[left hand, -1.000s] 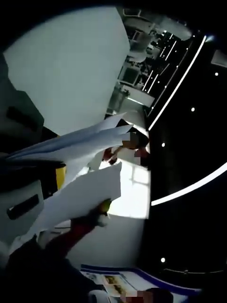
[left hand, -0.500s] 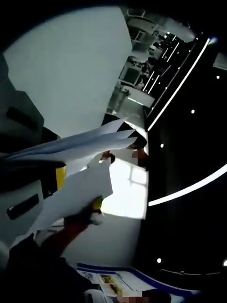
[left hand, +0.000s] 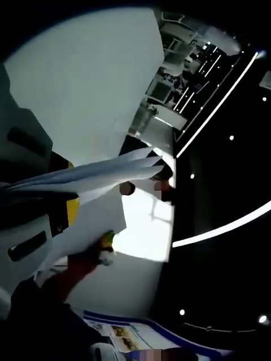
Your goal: Organize the stack of printing papers by aligning and flattening the scattered papers on the table
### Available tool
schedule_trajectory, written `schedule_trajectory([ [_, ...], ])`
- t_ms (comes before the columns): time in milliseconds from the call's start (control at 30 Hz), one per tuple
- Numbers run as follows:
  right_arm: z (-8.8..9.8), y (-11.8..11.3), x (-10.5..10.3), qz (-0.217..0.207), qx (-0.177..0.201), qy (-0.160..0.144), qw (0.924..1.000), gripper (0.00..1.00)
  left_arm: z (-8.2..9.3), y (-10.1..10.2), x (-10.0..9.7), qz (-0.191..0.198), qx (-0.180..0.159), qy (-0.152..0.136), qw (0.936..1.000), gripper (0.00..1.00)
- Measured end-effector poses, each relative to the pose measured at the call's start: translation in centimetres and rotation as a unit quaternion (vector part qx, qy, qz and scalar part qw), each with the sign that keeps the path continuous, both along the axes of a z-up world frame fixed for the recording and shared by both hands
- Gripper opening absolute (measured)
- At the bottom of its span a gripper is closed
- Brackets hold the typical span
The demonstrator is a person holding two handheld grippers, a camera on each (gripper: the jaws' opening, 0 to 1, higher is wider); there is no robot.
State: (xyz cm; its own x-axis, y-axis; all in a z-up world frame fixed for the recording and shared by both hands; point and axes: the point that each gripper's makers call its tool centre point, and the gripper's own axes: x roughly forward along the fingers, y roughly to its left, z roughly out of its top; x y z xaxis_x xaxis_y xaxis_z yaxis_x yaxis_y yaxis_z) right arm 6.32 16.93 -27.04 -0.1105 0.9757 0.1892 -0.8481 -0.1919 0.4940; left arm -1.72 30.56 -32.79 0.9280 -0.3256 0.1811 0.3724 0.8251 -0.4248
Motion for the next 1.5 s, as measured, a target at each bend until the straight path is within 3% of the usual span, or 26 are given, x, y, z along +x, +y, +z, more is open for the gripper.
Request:
schedule_trajectory([
  [300,-0.9,0.9,0.2,-0.003,-0.015,-0.003,0.9999,0.01,-0.4,0.2,0.3,0.007,-0.021,0.012,0.9997,0.07],
  [733,-2.9,1.7,0.2,-0.023,-0.047,-0.036,0.9980,0.01,-0.3,-0.1,-0.3,-0.014,-0.077,0.008,0.9969,0.09],
  [1500,-4.5,2.6,-1.1,-0.021,-0.057,-0.032,0.9977,0.01,-0.7,-1.3,-0.1,-0.021,-0.089,0.007,0.9958,0.12],
])
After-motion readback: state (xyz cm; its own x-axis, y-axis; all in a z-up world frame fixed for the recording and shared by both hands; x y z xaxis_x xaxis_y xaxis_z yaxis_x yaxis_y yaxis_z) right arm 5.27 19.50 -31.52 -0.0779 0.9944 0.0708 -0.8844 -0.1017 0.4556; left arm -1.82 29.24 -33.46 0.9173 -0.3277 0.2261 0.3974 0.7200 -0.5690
